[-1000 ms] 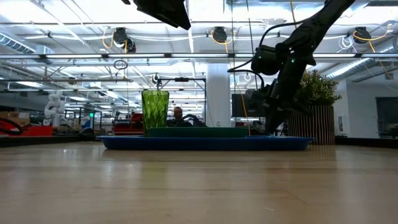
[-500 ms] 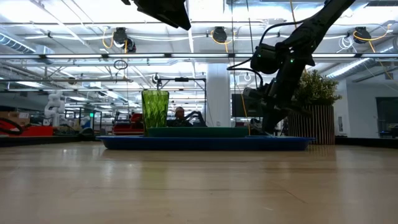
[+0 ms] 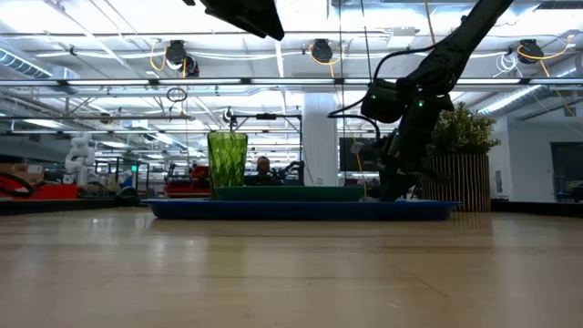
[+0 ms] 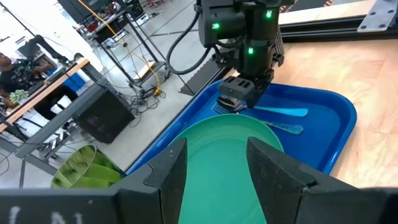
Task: Pick and place plate/cup/fork/spoon on tray
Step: Put the spoon beside the blue fork
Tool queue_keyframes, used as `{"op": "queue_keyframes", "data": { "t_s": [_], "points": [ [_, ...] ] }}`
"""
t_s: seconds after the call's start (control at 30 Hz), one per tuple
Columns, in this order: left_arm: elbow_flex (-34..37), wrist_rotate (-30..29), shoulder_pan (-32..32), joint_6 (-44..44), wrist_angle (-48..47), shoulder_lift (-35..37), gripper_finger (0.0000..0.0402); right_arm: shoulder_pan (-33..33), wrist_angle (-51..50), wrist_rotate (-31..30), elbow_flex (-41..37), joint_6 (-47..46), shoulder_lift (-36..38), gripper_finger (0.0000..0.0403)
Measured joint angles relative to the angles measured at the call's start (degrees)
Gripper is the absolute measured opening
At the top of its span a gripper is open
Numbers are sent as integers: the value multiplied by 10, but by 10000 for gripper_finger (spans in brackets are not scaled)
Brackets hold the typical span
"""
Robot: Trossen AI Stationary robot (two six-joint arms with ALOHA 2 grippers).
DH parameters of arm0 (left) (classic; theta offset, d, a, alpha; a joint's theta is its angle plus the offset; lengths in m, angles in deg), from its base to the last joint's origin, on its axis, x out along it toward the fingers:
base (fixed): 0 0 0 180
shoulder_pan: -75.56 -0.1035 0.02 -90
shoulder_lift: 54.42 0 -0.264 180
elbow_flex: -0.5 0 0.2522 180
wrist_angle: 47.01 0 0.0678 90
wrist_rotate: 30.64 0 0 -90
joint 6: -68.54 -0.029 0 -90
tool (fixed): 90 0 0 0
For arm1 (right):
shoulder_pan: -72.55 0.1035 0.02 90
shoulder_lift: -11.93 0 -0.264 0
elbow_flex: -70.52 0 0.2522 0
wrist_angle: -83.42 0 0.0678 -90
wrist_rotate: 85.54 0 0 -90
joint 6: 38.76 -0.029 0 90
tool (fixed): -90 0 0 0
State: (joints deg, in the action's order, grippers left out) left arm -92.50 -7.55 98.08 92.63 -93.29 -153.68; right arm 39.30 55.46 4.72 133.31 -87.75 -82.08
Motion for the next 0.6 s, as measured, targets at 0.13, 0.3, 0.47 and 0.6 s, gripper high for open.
{"op": "queue_keyframes", "data": {
  "t_s": [0.13, 0.3, 0.47, 0.6],
  "points": [
    [0, 0, 0, 0, -1, 0, 170, 0, 3, -2, 0, 2, -2, 2],
    [0, 0, 0, 0, -2, 0, 170, -1, 3, -21, 0, 9, -2, 2],
    [0, 0, 0, 0, -2, 0, 170, -2, 2, -34, 0, 12, -3, 2],
    [0, 0, 0, 0, -2, 0, 170, -2, -13, -41, 0, 6, -3, 2]
  ]
}}
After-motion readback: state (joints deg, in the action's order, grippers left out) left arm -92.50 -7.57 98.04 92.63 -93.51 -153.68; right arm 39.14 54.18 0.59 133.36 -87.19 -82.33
